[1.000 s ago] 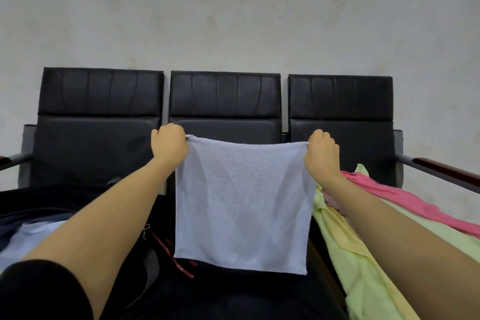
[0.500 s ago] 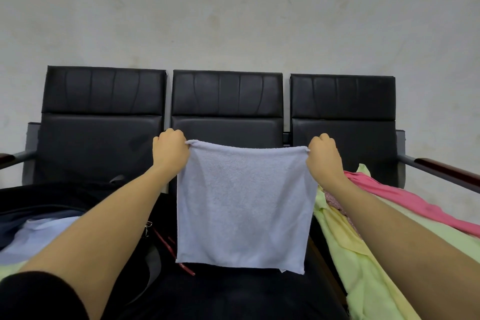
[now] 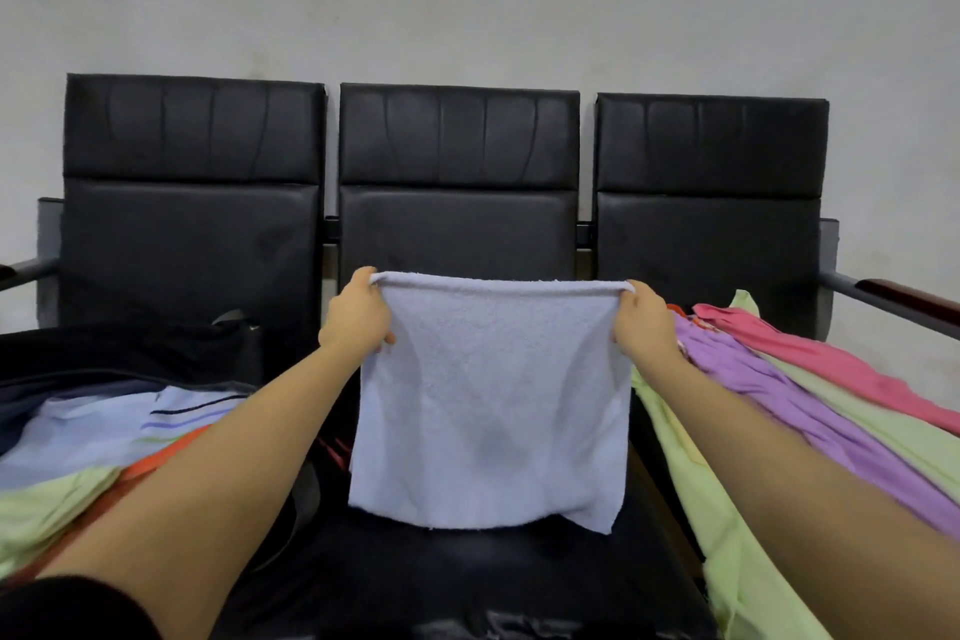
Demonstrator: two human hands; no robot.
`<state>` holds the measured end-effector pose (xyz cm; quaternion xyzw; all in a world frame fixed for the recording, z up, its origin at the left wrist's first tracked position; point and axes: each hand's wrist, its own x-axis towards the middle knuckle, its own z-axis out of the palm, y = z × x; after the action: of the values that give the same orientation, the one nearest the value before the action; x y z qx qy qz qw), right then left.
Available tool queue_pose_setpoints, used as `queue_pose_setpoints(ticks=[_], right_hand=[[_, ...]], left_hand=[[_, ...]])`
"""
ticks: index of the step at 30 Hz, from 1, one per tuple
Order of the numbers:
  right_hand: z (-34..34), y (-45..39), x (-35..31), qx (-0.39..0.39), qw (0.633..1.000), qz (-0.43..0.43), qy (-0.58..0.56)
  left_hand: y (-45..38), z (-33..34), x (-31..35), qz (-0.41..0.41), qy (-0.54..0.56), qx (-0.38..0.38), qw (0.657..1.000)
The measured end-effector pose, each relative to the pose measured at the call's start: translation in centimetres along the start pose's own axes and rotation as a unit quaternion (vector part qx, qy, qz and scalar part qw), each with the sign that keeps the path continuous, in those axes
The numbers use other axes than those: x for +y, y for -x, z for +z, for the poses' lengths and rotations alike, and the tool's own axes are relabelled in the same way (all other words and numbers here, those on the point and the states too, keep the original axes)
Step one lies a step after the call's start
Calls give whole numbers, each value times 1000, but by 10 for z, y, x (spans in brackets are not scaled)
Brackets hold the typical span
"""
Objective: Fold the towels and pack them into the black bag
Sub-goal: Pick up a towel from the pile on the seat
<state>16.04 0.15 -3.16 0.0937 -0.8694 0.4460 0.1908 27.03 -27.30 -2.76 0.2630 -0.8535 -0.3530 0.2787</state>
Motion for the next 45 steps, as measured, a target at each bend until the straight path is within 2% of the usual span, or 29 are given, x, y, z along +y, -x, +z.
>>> queue_pose_setpoints(ticks=[2, 5, 10, 13, 19, 23, 28, 31, 33, 35, 37, 40, 45], right_hand=[[12, -1, 5, -14, 995, 27, -93], [28, -4, 8, -46, 977, 119, -172], [44, -21, 3, -54, 952, 174, -247], [45, -38, -14, -37, 931, 167, -323], [34, -60, -36, 18, 926, 40, -374], [35, -49, -23, 8, 935, 2, -356], [43, -4, 19, 1, 946, 29, -323], [47, 17, 45, -12, 967, 70, -244], [48, 27, 55, -25, 982, 107, -154], [47, 32, 60, 2, 985, 143, -94], [45, 38, 60, 18, 985, 152, -76], [46, 46, 62, -24, 986, 158, -47], [59, 42, 84, -86, 979, 178, -42]], left_hand=[[2, 14, -6, -50, 108, -28, 993], [3, 34, -12, -129, 228, -59, 963], [-23, 55, -11, -177, 327, -87, 924], [-49, 56, 3, -144, 366, -51, 918], [-71, 39, 28, 5, 414, 49, 909], [-44, 39, 22, 17, 427, 93, 899], [13, 65, -23, -21, 382, 84, 920], [39, 81, -56, -76, 328, 91, 937], [49, 85, -70, -120, 265, 103, 951], [56, 84, -76, -147, 200, 113, 962], [61, 82, -78, -153, 151, 119, 969], [60, 82, -85, -150, 74, 124, 978], [47, 90, -105, -104, -96, 30, 989]])
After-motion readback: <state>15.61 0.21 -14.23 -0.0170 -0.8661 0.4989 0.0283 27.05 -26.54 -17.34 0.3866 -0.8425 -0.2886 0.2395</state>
